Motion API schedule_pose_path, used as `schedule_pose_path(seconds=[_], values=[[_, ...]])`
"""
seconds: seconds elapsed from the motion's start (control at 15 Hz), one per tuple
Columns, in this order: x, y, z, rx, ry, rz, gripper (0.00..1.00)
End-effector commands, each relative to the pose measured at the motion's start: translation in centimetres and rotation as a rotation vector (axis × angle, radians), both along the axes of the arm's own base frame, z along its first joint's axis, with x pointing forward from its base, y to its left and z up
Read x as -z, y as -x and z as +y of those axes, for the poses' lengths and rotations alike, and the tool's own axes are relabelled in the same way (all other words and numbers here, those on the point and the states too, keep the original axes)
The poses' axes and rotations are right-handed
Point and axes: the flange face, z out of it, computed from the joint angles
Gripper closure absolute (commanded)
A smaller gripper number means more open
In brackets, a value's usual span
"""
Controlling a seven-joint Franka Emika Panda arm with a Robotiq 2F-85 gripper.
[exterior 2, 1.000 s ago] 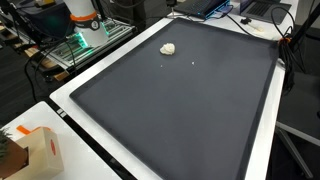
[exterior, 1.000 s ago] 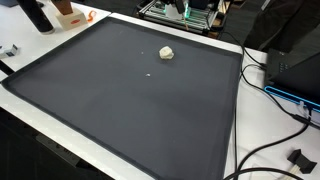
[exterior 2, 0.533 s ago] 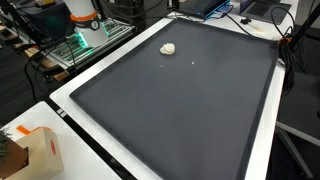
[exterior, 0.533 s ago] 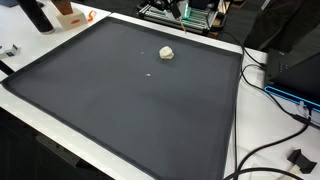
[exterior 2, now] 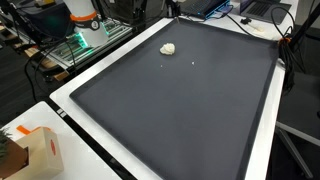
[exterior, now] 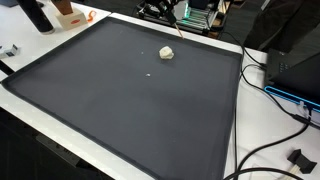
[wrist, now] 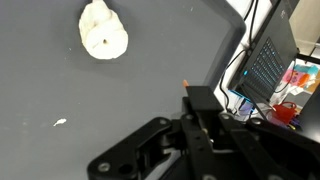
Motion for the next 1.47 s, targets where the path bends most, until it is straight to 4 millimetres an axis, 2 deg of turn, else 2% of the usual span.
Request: schedule_pose_path(seconds=[0.0,0.73,1.4], values=[[1.2,-0.3,-0.3,0.015,-0.032,0.001,0.97],[4.0,-0.7,-1.0,0.071,-0.069,-0.011,0.97],[5.1,-1.0,-1.1,0.149,-0.084,-0.021,0.97]])
